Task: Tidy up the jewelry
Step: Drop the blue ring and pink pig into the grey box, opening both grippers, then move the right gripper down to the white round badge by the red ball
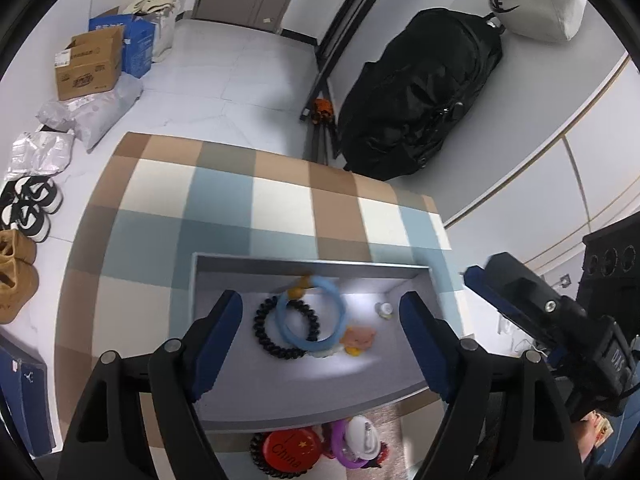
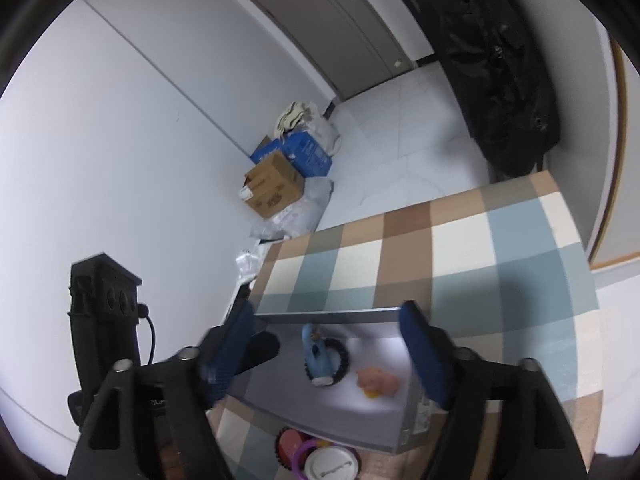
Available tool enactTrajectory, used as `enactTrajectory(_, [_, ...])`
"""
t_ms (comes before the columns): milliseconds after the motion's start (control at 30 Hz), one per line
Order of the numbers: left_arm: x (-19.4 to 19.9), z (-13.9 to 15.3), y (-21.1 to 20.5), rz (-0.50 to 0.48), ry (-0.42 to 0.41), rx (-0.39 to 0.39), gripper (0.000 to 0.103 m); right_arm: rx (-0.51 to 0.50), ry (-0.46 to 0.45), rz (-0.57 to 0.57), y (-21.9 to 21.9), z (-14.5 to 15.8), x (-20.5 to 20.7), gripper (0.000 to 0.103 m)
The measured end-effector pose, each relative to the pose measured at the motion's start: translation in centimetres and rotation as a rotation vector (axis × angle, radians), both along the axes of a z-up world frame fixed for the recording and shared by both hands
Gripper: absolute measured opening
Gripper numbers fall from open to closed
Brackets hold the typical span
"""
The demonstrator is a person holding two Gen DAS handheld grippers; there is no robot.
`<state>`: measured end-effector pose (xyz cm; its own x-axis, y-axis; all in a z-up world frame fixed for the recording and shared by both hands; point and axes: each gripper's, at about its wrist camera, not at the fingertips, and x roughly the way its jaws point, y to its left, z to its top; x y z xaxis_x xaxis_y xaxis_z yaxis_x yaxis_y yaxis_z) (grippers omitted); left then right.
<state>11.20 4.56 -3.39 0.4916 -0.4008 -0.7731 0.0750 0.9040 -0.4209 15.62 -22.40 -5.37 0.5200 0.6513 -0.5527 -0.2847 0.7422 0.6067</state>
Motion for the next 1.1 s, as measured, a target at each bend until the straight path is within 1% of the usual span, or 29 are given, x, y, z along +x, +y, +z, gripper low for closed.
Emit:
enactTrajectory(33, [0.0,-0.1,-0.1,0.003,0.001,0.007,0.077,0.000,0.005,-0.002,-0.1,-0.1,0.0,0.079])
enactTrajectory(100, [-0.2,-0.1,-0.2,0.009,-0.003,0.029,0.077,0.002,0.020,-0.006,-0.3,-0.3,0.0,0.084])
enactTrajectory(133, [0.0,-0.2,-0.3,0.010,-0.008,0.037,0.077,0.007,0.024,-0.007,-0.4,-0.4,0.0,0.084])
enactTrajectory(300, [-1.0,0.4,-0.7,0.008,-0.061,0.075,0.077,-0.007,0.020,-0.019,-0.8,-0.4,-0.4,0.094])
enactTrajectory(400, [-1.6,0.7,-1.0,0.004,-0.107,0.106,0.077,0.003,0.013,-0.015,-0.9,-0.4,-0.7,0.094])
enactTrajectory(567, [-2.7,0.8,-1.1,0.015,-0.137,0.143,0.078,-0.018,-0.004,-0.015,-1.0,-0.3,-1.6,0.095])
enactTrajectory(667, [-3.4,1.0,-0.9,0.030,-0.149,0.141,0.078,-0.013,-0.011,-0.017,-1.2,-0.4,-2.2,0.099])
enactTrajectory(800, [-4.4,1.1,-0.6,0.052,-0.168,0.147,0.078,-0.022,-0.023,-0.017,-1.4,-0.3,-3.3,0.100])
enactTrajectory(933, [-5.1,0.9,-0.5,0.066,-0.173,0.163,0.078,-0.041,-0.031,-0.017,-1.6,-0.5,-4.6,0.102])
enactTrajectory(1100, [-6.0,0.4,-0.6,0.067,-0.160,0.167,0.079,-0.077,-0.018,-0.008,-1.7,-1.1,-5.9,0.103])
